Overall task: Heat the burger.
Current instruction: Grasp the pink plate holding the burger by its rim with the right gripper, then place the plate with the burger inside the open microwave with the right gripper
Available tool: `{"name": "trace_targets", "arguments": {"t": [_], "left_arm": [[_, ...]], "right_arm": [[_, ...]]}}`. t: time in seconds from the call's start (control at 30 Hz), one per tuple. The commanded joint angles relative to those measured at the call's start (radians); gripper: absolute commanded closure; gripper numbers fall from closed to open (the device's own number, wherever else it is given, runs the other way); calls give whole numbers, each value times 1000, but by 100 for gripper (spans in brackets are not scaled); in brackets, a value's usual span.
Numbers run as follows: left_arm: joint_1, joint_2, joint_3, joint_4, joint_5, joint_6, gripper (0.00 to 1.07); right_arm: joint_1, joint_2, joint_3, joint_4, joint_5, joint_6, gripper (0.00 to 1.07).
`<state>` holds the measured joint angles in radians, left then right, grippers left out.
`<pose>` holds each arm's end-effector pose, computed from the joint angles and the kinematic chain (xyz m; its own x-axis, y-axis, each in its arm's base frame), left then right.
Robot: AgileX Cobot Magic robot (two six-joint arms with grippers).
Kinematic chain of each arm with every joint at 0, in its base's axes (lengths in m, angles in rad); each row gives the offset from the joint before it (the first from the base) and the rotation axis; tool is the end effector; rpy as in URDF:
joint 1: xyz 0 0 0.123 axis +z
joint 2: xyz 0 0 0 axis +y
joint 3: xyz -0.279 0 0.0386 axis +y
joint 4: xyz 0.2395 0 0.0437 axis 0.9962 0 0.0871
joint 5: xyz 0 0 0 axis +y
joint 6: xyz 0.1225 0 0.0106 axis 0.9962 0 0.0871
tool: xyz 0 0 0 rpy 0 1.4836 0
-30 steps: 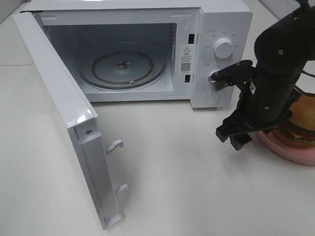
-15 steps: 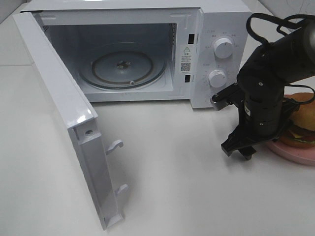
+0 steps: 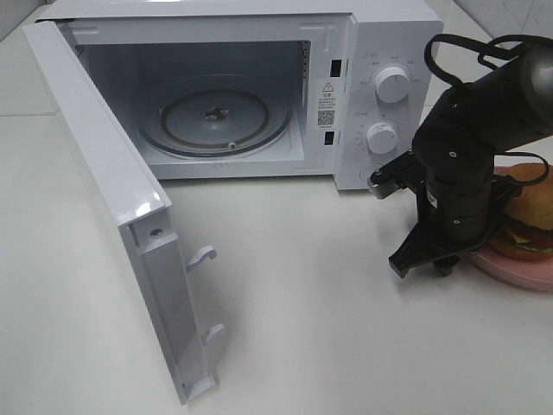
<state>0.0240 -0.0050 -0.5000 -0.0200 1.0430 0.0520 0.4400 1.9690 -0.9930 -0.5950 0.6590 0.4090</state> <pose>0.0199 -0.0016 0.2607 -0.4355 0.0315 -0.8997 0.0098 0.9995 0.0302 0.3138 0.1010 0.0766 -0.8660 -0.4931 -0.0830 -0.4382 0.8283 -0.3491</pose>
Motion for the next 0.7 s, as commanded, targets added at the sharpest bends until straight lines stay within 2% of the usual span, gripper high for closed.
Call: {"name": "trace_targets", "arguments": {"t": [0.03,0.07,0.1,0.13,0.7], "left_arm": [[4,-20,4,-3,-9,-5,107],[4,-20,4,-3,-9,-5,107],[4,-20,4,-3,-9,-5,107],[4,-20,4,-3,-9,-5,107],[4,-20,4,-3,-9,-5,107]], "right_arm": [[1,10,2,6,-2,-7,92],[1,10,2,6,-2,-7,92],[1,10,2,6,0,-11,103],[1,10,2,6,0,-14,107],[5,-11,26,37,8,-125,107]]}}
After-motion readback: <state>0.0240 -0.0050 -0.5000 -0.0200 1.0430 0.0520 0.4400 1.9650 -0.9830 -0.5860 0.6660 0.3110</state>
